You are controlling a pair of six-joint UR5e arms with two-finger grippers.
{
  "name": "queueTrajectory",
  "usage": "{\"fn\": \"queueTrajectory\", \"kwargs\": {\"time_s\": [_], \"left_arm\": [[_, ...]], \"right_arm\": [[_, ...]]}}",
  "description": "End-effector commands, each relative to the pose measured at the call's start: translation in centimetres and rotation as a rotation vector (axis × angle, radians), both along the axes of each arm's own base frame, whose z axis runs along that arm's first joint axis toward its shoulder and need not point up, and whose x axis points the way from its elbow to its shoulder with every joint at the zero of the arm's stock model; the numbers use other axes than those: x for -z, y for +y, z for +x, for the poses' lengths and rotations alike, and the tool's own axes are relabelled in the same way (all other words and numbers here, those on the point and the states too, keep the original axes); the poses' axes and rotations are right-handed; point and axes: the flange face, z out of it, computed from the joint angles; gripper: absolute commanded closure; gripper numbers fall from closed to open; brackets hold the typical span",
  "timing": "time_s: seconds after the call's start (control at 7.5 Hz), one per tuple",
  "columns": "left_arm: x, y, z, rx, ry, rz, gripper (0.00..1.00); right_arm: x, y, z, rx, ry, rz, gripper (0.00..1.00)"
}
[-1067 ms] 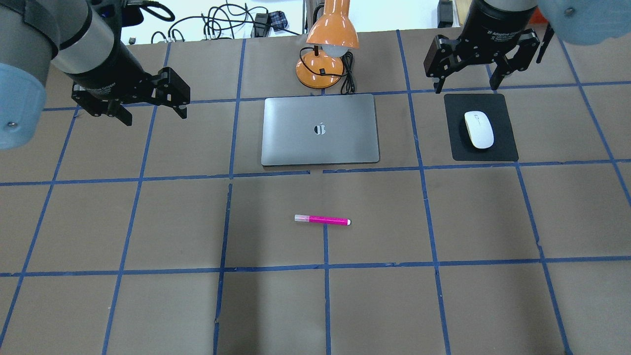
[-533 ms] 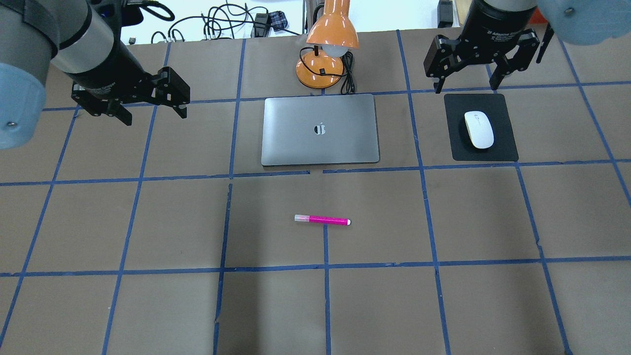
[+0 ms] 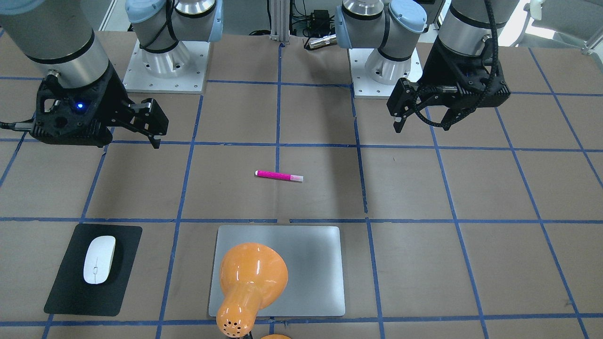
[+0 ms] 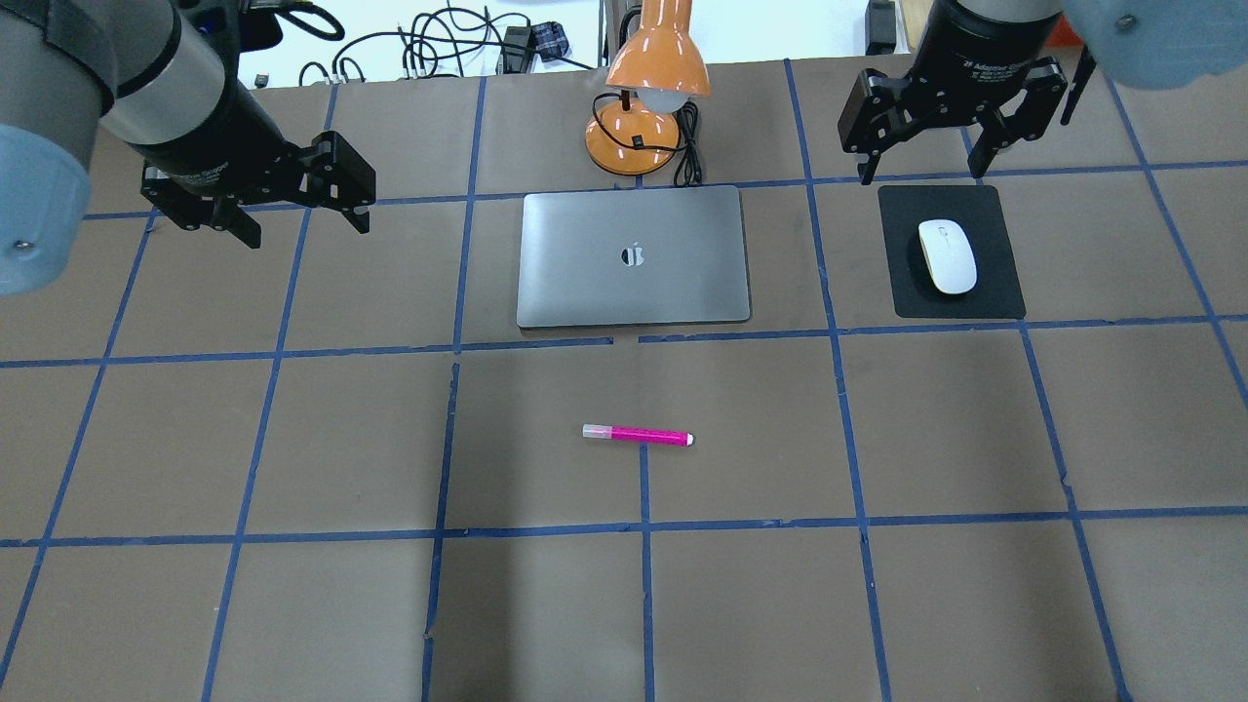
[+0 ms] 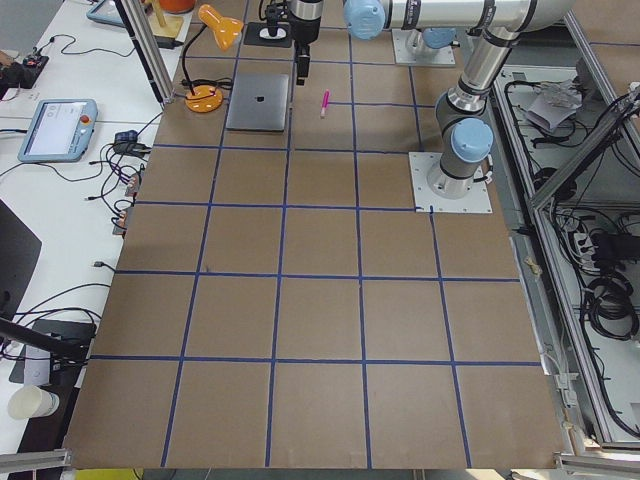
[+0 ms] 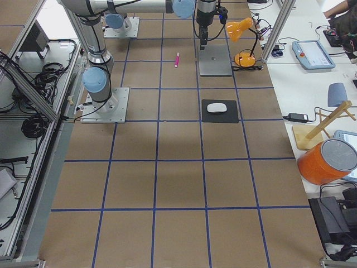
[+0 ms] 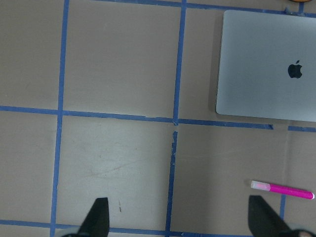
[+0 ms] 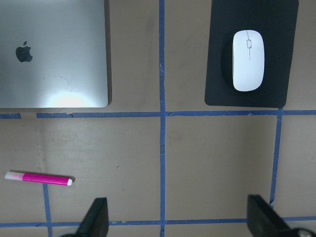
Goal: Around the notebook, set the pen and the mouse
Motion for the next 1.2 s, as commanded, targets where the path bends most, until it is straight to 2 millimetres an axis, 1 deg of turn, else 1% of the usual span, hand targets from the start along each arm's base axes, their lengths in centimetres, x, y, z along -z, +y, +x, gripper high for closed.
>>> {"fn": "queueTrajectory", "kwargs": {"time_s": [0.0,0.13,0.27,0.4,0.53,0.67,0.8,0.93,1.07], "left_arm": [[1.6,-0.3,-0.5,-0.22,0.025,0.035,0.0],[2.2,-0.6,-0.9,-0.399,0.049,0.048,0.0],[3.0,-0.4,-2.3,-0.554,0.091,0.075,0.0],[5.5,0.3,-4.8,-0.698,0.09,0.128,0.0],[8.1,0.4,-8.1,-0.779,0.103,0.117,0.0],[11.7,0.6,-11.3,-0.88,0.13,0.099,0.0],[16.4,1.9,-14.5,-0.968,0.132,0.113,0.0],[21.6,3.9,-17.2,-1.073,0.135,0.158,0.0],[25.2,4.9,-18.8,-1.156,0.17,0.217,0.0]], "right_arm": [[0.0,0.0,0.0,0.0,0.0,-0.001,0.0],[0.0,0.0,0.0,0.0,0.0,0.001,0.0],[0.0,0.0,0.0,0.0,0.0,0.001,0.0],[0.0,0.0,0.0,0.0,0.0,-0.001,0.0],[0.0,0.0,0.0,0.0,0.0,-0.001,0.0],[0.0,0.0,0.0,0.0,0.0,-0.001,0.0],[0.0,0.0,0.0,0.0,0.0,-0.001,0.0],[0.0,0.0,0.0,0.0,-0.002,0.001,0.0],[0.0,0.0,-0.1,0.002,0.0,0.001,0.0]]}}
